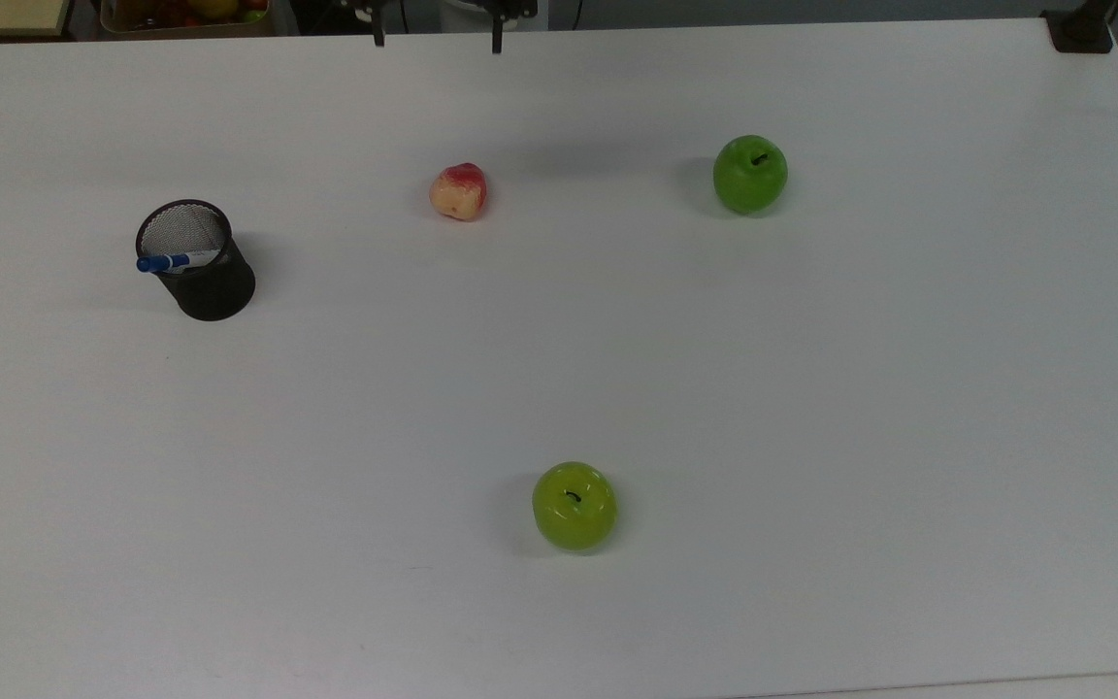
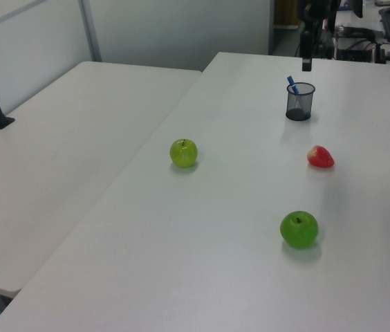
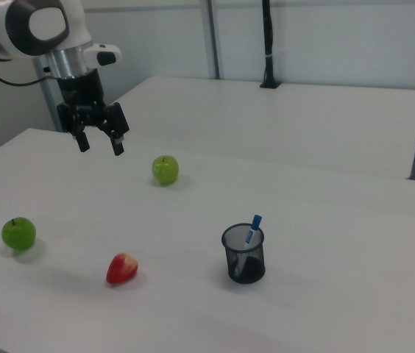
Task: Place marker
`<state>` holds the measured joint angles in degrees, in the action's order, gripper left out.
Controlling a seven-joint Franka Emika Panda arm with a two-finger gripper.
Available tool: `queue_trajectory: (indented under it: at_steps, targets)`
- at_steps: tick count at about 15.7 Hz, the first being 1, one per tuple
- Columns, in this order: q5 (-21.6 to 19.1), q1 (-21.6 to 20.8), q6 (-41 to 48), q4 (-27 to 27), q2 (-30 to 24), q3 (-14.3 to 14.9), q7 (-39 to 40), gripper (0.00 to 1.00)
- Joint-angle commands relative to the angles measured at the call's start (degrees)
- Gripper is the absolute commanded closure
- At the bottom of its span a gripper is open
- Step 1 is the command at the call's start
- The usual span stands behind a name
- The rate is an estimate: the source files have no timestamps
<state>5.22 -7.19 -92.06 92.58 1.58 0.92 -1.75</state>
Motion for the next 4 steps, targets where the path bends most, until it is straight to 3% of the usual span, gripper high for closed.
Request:
queue_trajectory:
  at_steps: [1, 4]
  targets:
    - [0.2, -0.5, 0.8, 1.7, -1.7, 0.7, -1.0, 0.00]
    - [0.1, -0.3, 0.5, 1.7, -1.6, 0.7, -1.0, 0.00]
